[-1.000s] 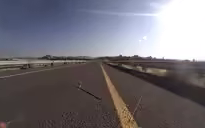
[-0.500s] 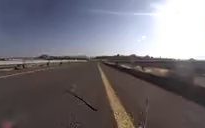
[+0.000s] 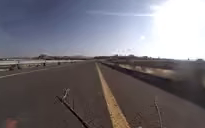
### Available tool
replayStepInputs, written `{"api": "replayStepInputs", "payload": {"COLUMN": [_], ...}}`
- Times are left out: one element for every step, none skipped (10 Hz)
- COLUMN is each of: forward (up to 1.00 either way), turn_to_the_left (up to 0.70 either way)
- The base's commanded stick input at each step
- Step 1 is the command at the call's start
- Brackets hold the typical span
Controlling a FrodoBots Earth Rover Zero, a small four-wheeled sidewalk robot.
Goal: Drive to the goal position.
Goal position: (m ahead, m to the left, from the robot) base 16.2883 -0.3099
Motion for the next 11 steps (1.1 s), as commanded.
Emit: {"api": "replayStepInputs", "payload": {"forward": [0.70, 0.70, 0.70, 0.70, 0.70, 0.70, 0.70, 0.70, 0.70, 0.70, 0.70], "turn_to_the_left": [0.26, 0.10, 0.00, 0.00, 0.00, 0.00, 0.00, 0.00, 0.00, 0.00, 0.00]}}
